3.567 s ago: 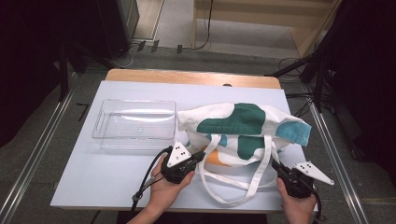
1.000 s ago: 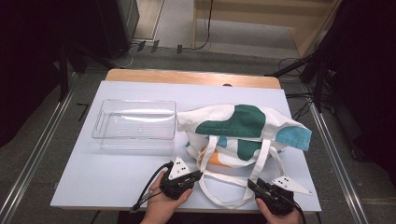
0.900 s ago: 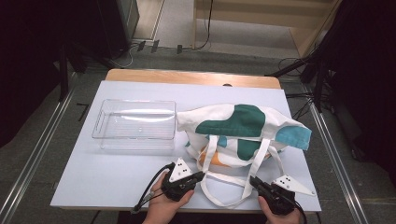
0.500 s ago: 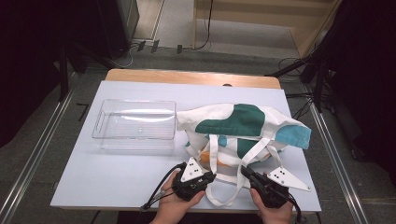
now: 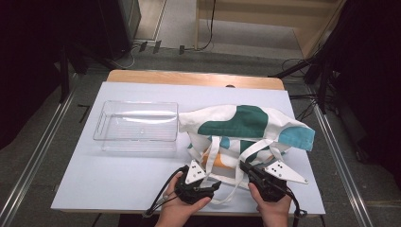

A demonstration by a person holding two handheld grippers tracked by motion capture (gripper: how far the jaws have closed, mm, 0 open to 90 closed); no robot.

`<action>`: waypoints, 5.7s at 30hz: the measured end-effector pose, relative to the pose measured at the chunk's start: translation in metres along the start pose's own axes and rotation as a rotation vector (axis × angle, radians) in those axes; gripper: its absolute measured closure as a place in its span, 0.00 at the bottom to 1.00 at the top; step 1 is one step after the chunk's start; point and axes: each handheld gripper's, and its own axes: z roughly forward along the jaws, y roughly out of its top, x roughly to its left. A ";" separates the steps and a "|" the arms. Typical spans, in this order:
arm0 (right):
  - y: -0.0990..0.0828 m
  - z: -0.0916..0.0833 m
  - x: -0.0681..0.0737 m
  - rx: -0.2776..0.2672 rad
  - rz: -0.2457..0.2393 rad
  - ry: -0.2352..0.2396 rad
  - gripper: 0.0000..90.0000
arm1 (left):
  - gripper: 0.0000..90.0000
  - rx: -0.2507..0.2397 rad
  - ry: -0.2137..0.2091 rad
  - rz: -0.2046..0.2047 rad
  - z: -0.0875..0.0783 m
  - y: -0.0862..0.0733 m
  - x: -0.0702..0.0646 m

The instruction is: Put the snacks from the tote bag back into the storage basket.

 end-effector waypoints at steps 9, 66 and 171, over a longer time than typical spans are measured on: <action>0.009 0.010 0.004 0.020 -0.010 0.052 1.00 | 0.35 -0.045 -0.052 0.006 0.011 0.023 -0.019; -0.043 -0.040 -0.104 0.136 0.157 -0.406 0.99 | 0.92 -0.292 0.185 -0.019 -0.036 0.195 0.111; -0.004 0.020 0.014 0.048 -0.097 0.048 0.82 | 0.91 -0.074 0.076 -0.146 0.000 0.163 0.153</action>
